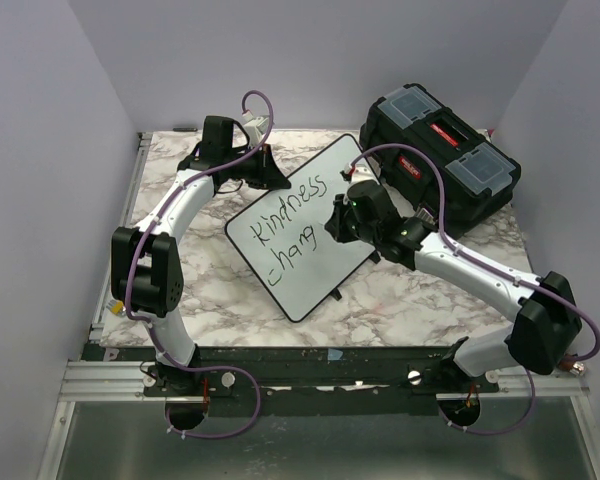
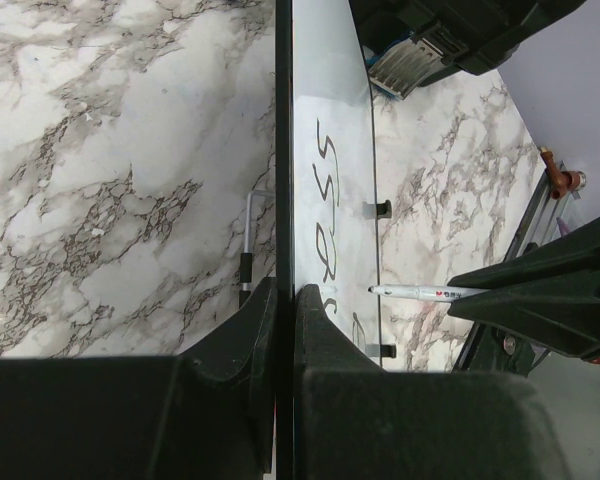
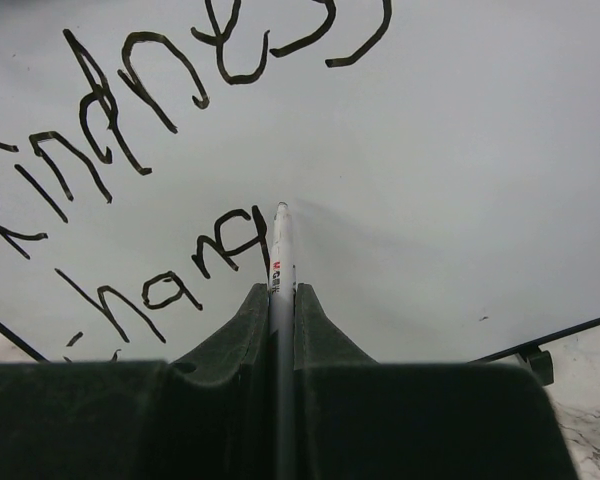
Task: Write a sentence on the whiteboard
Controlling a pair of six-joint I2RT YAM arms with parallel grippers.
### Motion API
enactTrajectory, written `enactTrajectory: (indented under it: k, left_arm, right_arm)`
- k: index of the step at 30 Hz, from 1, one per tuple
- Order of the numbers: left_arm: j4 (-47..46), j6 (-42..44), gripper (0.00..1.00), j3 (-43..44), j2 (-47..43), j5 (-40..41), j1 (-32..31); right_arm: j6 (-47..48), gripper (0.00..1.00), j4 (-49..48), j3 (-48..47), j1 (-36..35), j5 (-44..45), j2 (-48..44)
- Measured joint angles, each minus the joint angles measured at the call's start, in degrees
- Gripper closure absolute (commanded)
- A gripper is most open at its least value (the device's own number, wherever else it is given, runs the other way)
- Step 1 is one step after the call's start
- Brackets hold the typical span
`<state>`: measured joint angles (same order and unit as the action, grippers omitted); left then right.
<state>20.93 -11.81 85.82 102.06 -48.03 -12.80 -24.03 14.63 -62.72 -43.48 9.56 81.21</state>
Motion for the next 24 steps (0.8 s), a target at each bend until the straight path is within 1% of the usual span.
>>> enactTrajectory:
  k: [17, 24]
  left_arm:
    - [0.02, 0.04, 1.0, 0.0, 0.0, 0.04, 0.0]
    - [0.02, 0.07, 1.0, 0.0, 0.0, 0.04, 0.0]
  right_arm:
    - [-1.03, 0.99, -1.4, 0.09, 0.02, -0.46, 2.16]
    - [-1.44, 0.99, -1.29, 0.11, 0.04, 0.85, 2.23]
